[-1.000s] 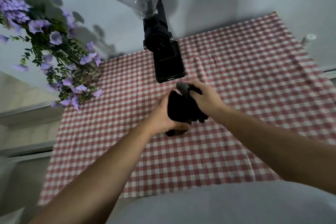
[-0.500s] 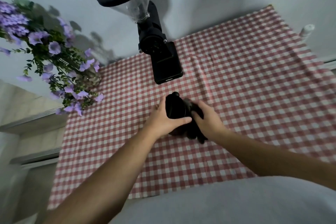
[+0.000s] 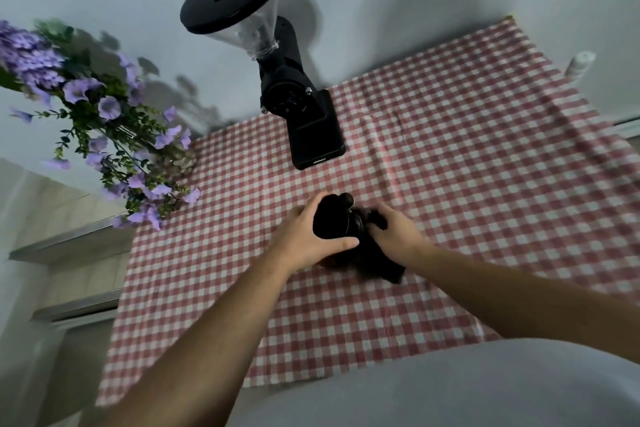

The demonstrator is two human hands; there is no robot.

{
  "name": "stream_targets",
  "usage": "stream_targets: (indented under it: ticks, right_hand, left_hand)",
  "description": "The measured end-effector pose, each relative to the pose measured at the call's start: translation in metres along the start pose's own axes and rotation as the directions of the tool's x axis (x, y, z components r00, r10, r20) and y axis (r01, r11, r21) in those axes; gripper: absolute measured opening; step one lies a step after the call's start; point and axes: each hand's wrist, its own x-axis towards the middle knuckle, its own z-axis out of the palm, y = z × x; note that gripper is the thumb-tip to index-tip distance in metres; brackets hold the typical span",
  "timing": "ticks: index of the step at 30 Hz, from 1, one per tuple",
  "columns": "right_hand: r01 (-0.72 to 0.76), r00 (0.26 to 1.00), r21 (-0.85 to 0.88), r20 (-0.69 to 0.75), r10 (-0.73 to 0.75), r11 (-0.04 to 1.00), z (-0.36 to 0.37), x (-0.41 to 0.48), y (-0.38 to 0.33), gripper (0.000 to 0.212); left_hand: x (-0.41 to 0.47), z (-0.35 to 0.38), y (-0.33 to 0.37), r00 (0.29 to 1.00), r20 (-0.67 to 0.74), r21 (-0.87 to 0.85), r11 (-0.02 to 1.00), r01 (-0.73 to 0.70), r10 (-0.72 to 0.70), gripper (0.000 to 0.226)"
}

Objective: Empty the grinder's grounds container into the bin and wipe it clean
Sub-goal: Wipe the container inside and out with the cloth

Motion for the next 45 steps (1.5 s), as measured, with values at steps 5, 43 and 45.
stream_targets:
  ticks: [5, 43, 45]
  right_hand:
    - [0.089, 0.996, 0.131, -0.022, -0.087, 0.987, -0.031, 0.032, -0.042, 0.030]
    - [0.004, 0.996, -0.307, 0.086, 0.024, 0.952, -0.038, 0.001, -0.025, 0.021]
    - [0.138, 0.990, -0.317, 0.023, -0.138, 0.938, -0.041, 0.013, -0.052, 0.022]
  left_hand:
    - [0.009, -0.014, 0.003, 0.989, 0.147, 0.154, 0.987, -0.038, 0.015, 0.118]
    - [-0.017, -0.002, -0.014, 0.997, 0.003, -0.054, 0.996, -0.071, 0.072, 0.133]
    - [-0.014, -0.004, -0.014, 0.997, 0.007, -0.037, 0.996, -0.076, 0.076, 0.132]
